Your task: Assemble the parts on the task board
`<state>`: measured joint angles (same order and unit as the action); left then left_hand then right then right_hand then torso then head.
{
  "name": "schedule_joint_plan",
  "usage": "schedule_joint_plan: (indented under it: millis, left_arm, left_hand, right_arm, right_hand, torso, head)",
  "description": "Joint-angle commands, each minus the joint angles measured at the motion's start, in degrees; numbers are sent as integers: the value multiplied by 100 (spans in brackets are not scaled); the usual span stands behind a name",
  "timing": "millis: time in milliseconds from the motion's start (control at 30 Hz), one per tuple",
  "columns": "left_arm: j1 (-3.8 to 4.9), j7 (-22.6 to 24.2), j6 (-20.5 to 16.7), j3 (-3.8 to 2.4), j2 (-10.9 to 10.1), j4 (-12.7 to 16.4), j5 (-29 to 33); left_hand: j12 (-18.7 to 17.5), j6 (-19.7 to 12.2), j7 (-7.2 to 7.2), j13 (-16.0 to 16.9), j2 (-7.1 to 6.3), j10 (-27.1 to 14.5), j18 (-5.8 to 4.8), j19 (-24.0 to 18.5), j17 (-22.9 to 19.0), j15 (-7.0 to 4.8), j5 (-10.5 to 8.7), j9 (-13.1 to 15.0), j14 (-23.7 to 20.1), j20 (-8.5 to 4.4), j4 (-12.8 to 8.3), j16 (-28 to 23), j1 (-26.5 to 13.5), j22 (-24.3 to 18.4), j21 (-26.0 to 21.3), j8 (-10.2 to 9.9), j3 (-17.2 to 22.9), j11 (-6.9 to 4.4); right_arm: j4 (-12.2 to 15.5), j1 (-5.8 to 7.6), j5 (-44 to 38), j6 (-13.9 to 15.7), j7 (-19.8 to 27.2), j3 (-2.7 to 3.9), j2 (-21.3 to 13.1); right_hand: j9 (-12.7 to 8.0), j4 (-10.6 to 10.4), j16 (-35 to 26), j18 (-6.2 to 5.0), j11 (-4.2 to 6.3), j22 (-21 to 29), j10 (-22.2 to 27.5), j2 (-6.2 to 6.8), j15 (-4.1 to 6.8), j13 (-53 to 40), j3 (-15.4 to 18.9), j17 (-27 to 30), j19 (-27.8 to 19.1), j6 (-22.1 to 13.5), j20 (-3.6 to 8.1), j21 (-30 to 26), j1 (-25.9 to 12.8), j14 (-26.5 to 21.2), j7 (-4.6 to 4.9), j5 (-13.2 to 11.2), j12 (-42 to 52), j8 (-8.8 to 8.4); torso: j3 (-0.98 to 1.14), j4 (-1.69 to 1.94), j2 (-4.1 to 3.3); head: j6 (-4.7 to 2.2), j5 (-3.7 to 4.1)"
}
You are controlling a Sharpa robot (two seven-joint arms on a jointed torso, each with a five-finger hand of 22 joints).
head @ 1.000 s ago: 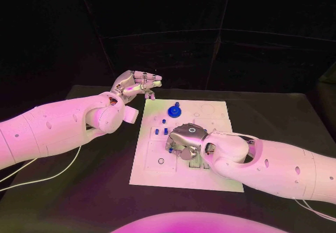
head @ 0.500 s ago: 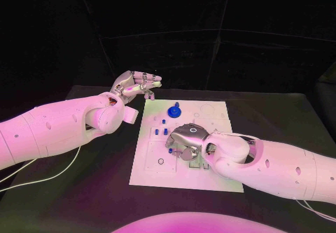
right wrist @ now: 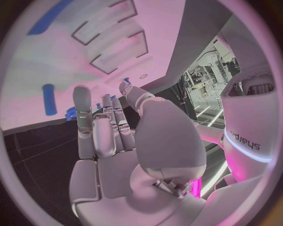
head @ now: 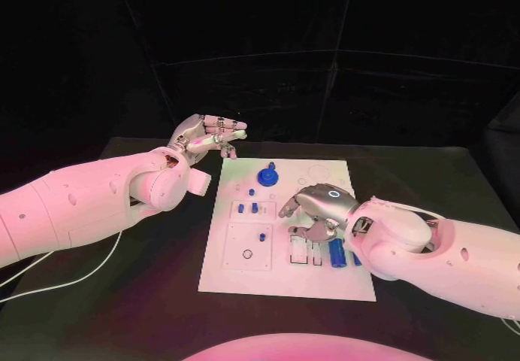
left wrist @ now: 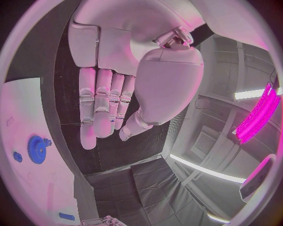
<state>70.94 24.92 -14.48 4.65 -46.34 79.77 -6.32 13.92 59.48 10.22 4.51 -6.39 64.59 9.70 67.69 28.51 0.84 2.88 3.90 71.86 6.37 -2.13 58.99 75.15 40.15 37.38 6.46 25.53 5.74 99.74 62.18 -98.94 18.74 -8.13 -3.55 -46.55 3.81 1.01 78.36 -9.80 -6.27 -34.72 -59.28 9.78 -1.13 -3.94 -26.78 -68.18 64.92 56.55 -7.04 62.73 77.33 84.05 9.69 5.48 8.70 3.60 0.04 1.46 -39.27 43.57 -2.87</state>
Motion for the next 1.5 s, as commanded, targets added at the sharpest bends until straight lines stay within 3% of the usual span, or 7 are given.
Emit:
schedule_joint_plan:
  millis: [33,133,233,367,467,1033,1500]
  left_arm:
    - [8,-5,69,-3,7,-7,22]
    - [7,-18,79,-1,17,-14,22]
    - [7,-28,91,1,26,-19,22]
    - [7,-35,111,3,41,-28,22]
    - [7,-36,128,4,49,-33,22]
    - [6,-42,153,5,55,-51,22]
    - [6,-56,169,5,56,-57,22]
  left_hand:
    - [40,-42,-4,8,24,-29,77,-33,-5,-4,2,-7,-42,18,-1,-35,-12,-5,-12,-33,-32,-1]
    - [43,-43,-4,8,26,-32,77,-32,5,-4,2,-7,-40,18,-3,-29,-10,-8,-15,-33,-35,-1]
    - [43,-43,-4,8,26,-32,77,-32,5,-4,2,-7,-40,18,-3,-29,-10,-8,-15,-33,-35,-1]
    - [46,-44,-5,8,26,-34,77,-31,4,-4,2,-6,-40,18,-8,-29,-2,-10,-18,-32,-37,-2]
    - [52,-45,-6,9,27,-38,78,-29,3,-5,2,-5,-40,18,-18,-27,11,-13,-22,-30,-39,-4]
    - [52,-45,-6,9,27,-38,78,-29,3,-5,2,-5,-40,18,-18,-27,11,-13,-22,-30,-39,-4]
    - [58,-44,-6,10,29,-41,79,-26,1,-5,2,-4,-41,18,-22,-27,18,-16,-26,-29,-43,-3]
  right_arm:
    - [59,133,477,201,-67,48,-189]
    - [18,277,560,-46,-154,89,-387]
    - [-29,354,602,-296,-175,105,-506]
    - [-111,412,549,-579,-223,116,-608]
    - [-173,427,446,-735,-261,119,-622]
    - [-380,428,298,-1177,-214,114,-375]
    - [-505,408,337,-1204,-127,112,-197]
  right_hand:
    - [4,-5,-11,20,28,-7,-76,-9,10,-2,62,10,52,19,11,-2,-52,181,-36,-27,79,12]
    - [-5,-35,-20,17,56,17,-26,71,33,17,206,32,52,-56,33,-22,-115,179,-86,-41,100,-3]
    - [-6,-91,-54,5,51,148,152,190,30,23,659,96,8,-217,43,-116,-178,167,-170,221,94,1]
    - [3,-184,-122,-12,11,316,344,36,-15,16,1411,218,-38,-262,30,-245,52,151,-189,225,149,7]
    - [6,-228,-143,-17,1,351,389,-45,-22,17,1631,259,-36,-246,33,-275,185,148,-190,221,199,12]
    - [17,-303,-31,16,125,164,-185,-426,82,37,1541,113,121,137,113,-159,450,207,-134,125,492,53]
    - [14,-374,32,40,178,10,-546,-519,139,44,1184,53,201,324,137,-44,511,223,-142,11,365,50]
  torso:
    - [3,0,-2]
    - [3,-3,-4]
    - [4,3,-7]
    - [0,8,-9]
    - [-1,12,-11]
    - [-5,13,-12]
    - [-3,11,-7]
  head:
    - [-32,47]
    - [-63,67]
    - [-85,92]
    - [-100,138]
    - [-108,139]
    - [-70,112]
    - [-43,106]
